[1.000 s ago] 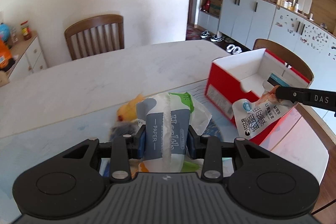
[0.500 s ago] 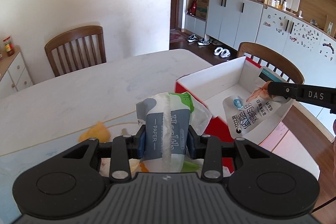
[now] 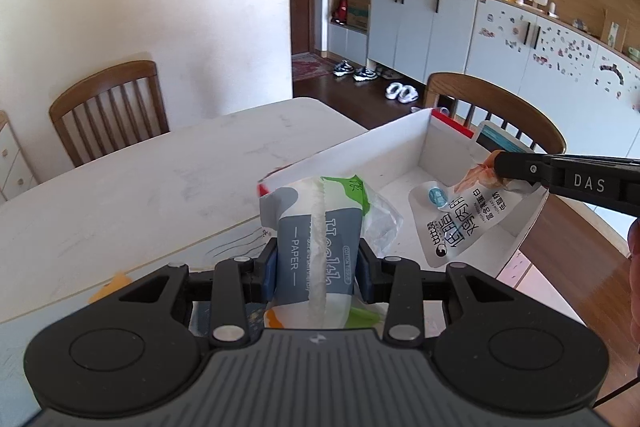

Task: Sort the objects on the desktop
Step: 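Carry the tissue pack and white pouch into the red shoebox with both tools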

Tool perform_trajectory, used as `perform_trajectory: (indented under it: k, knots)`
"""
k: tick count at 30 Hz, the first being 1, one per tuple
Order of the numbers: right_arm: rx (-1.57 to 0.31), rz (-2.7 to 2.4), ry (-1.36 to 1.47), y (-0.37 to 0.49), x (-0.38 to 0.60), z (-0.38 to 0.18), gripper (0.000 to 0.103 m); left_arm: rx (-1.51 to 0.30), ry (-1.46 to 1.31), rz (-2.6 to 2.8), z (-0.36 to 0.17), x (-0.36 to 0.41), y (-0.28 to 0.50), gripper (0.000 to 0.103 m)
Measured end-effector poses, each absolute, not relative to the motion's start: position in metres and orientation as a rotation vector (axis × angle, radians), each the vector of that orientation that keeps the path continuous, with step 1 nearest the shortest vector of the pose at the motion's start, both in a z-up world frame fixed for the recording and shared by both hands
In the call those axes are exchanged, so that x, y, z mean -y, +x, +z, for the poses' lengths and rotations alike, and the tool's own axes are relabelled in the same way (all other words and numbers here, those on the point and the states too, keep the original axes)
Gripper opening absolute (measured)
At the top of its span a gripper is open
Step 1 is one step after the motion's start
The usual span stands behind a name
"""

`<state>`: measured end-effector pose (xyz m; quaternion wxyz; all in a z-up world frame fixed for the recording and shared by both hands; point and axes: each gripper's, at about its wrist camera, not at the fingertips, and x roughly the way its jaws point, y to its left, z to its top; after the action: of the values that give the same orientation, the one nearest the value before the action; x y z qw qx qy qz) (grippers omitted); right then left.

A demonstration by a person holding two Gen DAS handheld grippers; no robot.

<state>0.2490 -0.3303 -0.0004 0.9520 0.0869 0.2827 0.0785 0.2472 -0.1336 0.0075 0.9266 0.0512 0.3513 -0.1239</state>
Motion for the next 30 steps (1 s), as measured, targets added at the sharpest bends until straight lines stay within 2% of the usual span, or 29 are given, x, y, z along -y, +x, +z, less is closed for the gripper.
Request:
perform_trajectory:
  k: [14, 30]
  knots:
    - [-0.634, 0.145, 0.137, 0.276, 0.350, -0.024, 0.002, -0.719, 0.185, -0.303, -0.004, 0.182, 0.293, 0.037]
    - [-0.714, 0.138, 0.117, 0.299, 0.359, -0.055, 0.002, -0.808, 0.315, -0.330, -0.046, 0.222, 0.341, 0.037]
